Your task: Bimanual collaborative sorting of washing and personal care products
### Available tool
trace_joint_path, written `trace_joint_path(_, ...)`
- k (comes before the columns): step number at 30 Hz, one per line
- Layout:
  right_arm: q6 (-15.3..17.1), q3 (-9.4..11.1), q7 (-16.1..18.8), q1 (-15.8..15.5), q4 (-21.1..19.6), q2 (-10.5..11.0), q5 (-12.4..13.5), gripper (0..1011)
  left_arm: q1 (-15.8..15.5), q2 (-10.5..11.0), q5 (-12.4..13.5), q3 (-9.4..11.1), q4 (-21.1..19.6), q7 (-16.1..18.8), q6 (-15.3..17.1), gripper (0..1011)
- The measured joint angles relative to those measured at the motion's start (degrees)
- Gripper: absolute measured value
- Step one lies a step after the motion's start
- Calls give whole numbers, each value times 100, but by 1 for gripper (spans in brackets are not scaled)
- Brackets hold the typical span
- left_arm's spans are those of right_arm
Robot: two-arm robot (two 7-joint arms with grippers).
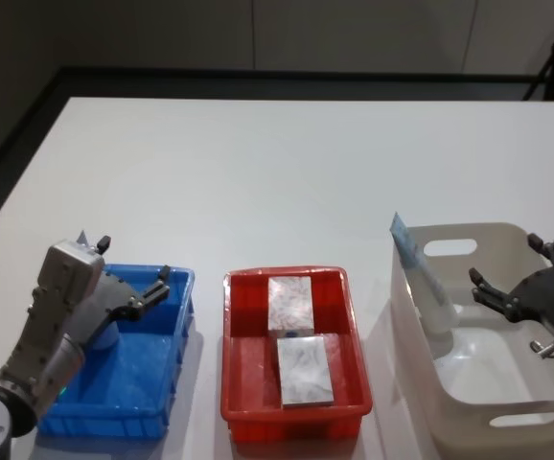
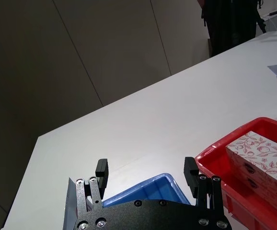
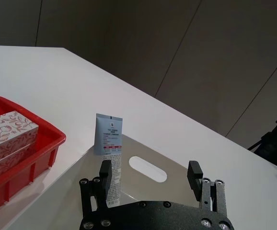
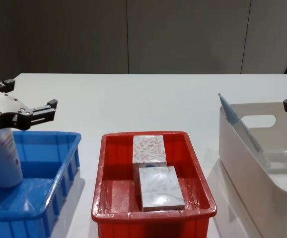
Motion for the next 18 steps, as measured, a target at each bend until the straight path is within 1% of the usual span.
trace_joint_path(2, -29, 15, 145, 9, 8, -10, 2, 1001, 0, 0, 0, 0, 0, 0, 0, 1001)
trace_joint_path(3, -29, 15, 145, 9, 8, -10, 2, 1001, 0, 0, 0, 0, 0, 0, 0, 1002)
trace_joint_path(6, -71, 26, 320, 24, 17, -26, 3, 1001, 0, 0, 0, 0, 0, 0, 0, 1001)
trace_joint_path(14, -121, 40, 608, 55, 38, -99, 6, 1001, 0, 0, 0, 0, 0, 0, 0, 1002)
trace_joint_path(18, -143, 43, 761, 94, 67, -170, 5, 1001, 0, 0, 0, 0, 0, 0, 0, 1002)
